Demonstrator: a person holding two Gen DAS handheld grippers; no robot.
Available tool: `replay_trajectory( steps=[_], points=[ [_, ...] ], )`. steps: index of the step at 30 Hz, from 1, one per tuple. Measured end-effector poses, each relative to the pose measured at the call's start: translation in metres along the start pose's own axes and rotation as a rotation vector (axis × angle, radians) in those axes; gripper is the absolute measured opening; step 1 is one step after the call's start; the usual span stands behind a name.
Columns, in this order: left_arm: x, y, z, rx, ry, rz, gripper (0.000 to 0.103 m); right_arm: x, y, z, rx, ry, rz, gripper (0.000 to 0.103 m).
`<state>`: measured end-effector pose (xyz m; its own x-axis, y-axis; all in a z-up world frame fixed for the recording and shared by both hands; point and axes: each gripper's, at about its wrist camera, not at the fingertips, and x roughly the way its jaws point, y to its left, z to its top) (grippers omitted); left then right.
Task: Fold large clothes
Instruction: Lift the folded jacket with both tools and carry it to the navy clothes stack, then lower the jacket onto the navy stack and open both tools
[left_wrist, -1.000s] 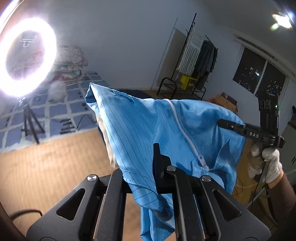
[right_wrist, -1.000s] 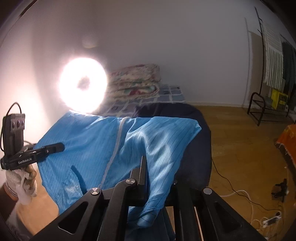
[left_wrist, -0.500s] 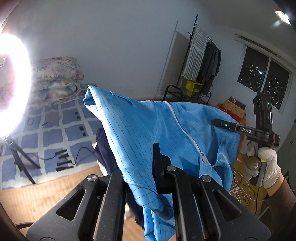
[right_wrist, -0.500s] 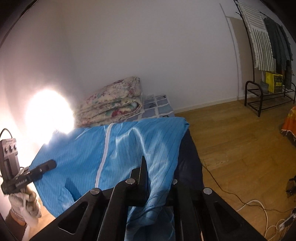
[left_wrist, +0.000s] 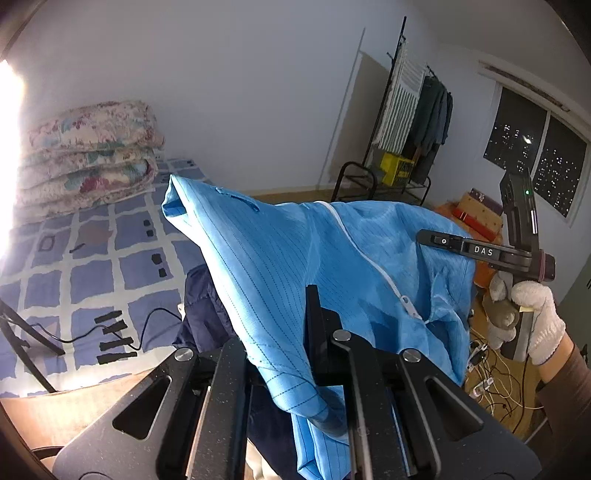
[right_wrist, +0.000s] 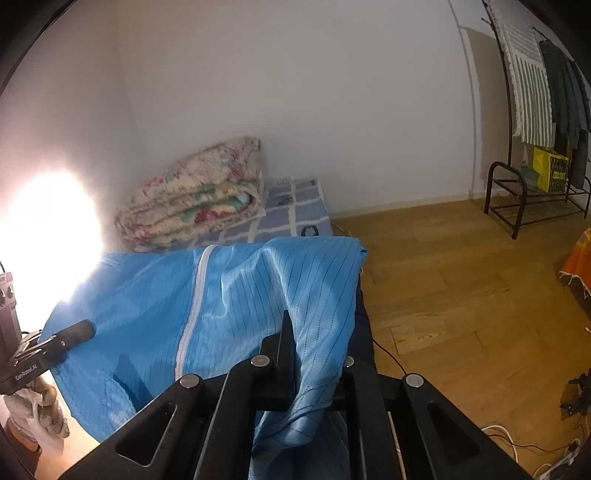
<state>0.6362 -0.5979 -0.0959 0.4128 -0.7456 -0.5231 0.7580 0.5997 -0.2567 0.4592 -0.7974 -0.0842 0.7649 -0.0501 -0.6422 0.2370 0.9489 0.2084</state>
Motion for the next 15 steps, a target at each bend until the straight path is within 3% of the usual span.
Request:
replay_trajectory(
  steps=[10, 13, 15],
  points=[
    [0.026, 0.026, -0.017, -0.046, 0.041, 0.000, 0.008, 0.037, -0.020, -0.013, 0.008, 0.068, 0.007, 0.005],
    [0.026, 0.029, -0.019, -0.063, 0.043, 0.010, 0.012, 0.042, -0.023, -0.014, 0.004, 0.097, -0.034, 0.015],
    [0.025, 0.031, -0.021, -0.074, 0.047, 0.011, 0.014, 0.043, -0.023, -0.015, -0.007, 0.102, -0.080, 0.029]
  ],
)
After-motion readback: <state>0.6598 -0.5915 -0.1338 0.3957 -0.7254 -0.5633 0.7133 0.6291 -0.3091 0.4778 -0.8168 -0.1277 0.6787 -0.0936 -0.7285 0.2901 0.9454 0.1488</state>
